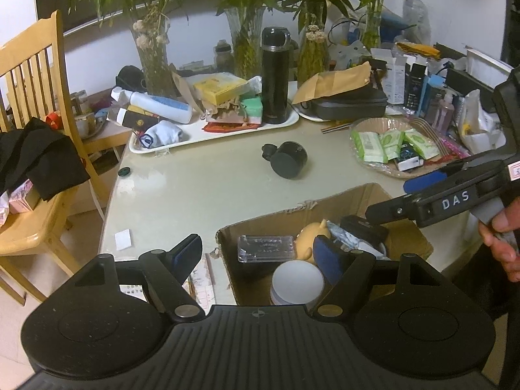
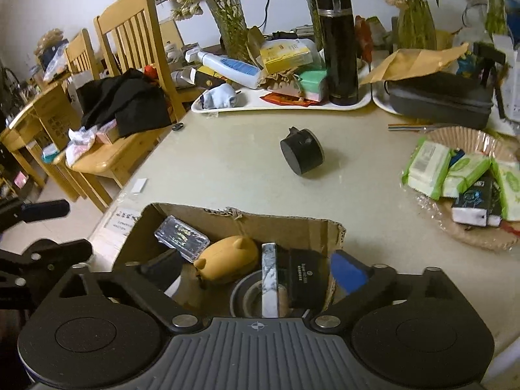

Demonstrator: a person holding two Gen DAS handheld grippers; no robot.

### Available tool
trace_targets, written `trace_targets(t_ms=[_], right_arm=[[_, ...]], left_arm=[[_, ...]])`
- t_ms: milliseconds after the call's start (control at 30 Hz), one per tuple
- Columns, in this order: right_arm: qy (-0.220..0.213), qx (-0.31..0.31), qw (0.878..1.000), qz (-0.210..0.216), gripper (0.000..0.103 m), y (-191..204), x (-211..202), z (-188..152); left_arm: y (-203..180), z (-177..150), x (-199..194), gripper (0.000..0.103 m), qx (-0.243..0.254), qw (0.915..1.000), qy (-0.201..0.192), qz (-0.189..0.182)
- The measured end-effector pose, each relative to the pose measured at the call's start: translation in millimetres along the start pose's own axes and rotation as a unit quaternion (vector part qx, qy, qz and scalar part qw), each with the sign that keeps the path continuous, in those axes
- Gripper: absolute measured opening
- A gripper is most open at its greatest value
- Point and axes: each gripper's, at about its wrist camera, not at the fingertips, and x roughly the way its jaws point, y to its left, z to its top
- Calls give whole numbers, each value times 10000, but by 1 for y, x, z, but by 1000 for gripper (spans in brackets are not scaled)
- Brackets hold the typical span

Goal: Organize rigid objects
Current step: 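Lower the tray into the box and open the left gripper while the right releases the stick there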

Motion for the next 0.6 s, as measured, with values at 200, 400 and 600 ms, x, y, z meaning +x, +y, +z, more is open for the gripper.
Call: trace_targets(t_ms=[200,400,600], right_arm=[[115,-203,9994,-248,103,3,7,-1],[224,-177,9989,-382,103,3,11,-2],[290,-188,9984,-441,103,2,14,-3]], left_arm=[[1,0,-2,75,-37,10000,-35,8],[1,-3,-2,75,-50,10000,21,-26],[1,-7,5,75,-92,9997,198,-110]])
